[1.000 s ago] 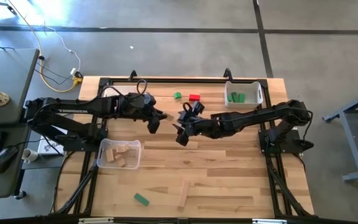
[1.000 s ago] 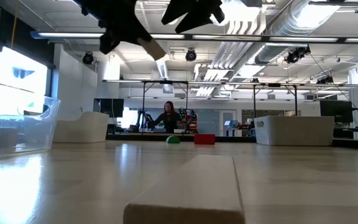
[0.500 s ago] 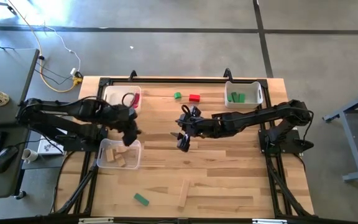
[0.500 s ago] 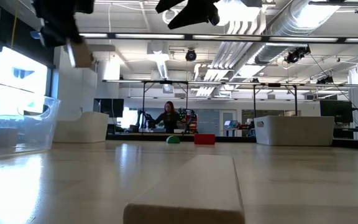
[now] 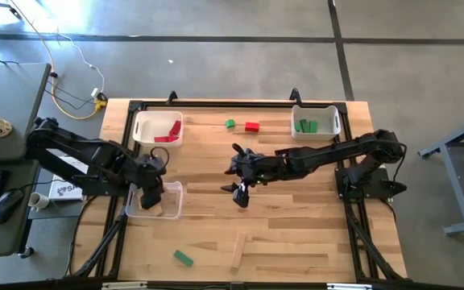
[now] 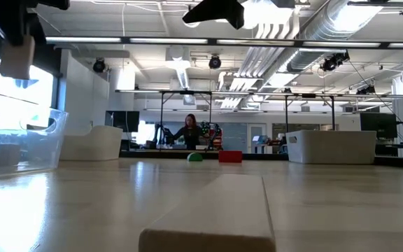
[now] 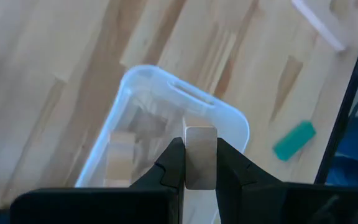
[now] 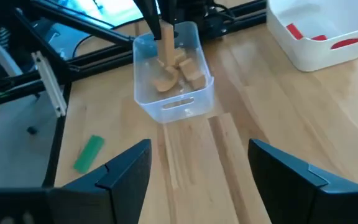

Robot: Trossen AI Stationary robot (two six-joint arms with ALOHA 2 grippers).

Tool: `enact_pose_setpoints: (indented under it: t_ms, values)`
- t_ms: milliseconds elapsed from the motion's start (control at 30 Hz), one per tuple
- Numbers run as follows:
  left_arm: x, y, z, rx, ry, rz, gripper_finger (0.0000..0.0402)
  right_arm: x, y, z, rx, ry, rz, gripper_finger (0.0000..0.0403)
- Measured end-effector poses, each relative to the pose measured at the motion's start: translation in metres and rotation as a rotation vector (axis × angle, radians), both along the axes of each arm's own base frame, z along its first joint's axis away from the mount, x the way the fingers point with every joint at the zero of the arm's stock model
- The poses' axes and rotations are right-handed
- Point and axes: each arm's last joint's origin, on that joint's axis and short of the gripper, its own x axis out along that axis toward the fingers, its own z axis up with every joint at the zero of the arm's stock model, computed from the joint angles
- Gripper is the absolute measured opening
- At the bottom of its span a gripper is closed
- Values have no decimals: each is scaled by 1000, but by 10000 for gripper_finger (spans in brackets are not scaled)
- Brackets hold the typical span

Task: Sort & place blocks by color
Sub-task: Put the cream rectangle into the transparent bin

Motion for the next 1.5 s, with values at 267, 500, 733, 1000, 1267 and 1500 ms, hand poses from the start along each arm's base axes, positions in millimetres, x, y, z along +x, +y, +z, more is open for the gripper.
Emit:
enact_pose_setpoints:
  t_ms: [267, 500, 733, 1000, 1267, 1500]
  values:
    - [-9, -17, -25, -21, 83, -15, 30, -1, 20, -5, 26, 20, 94, 252]
    - [-14, -29, -27, -43, 95, -30, 30, 3, 37, -19, 47, 60, 221, 252]
    - [-13, -35, -30, -36, 118, -51, 67, 3, 54, -27, 18, 77, 326, 252]
    - [-11, -36, -33, -52, 144, -57, 96, 0, 64, -31, -42, 89, 415, 252]
    - [-11, -37, -33, -55, 150, -62, 116, -4, 73, -31, -116, 72, 499, 252]
    - [-12, -38, -33, -139, 193, -63, 172, -6, 80, -33, -121, 73, 546, 252]
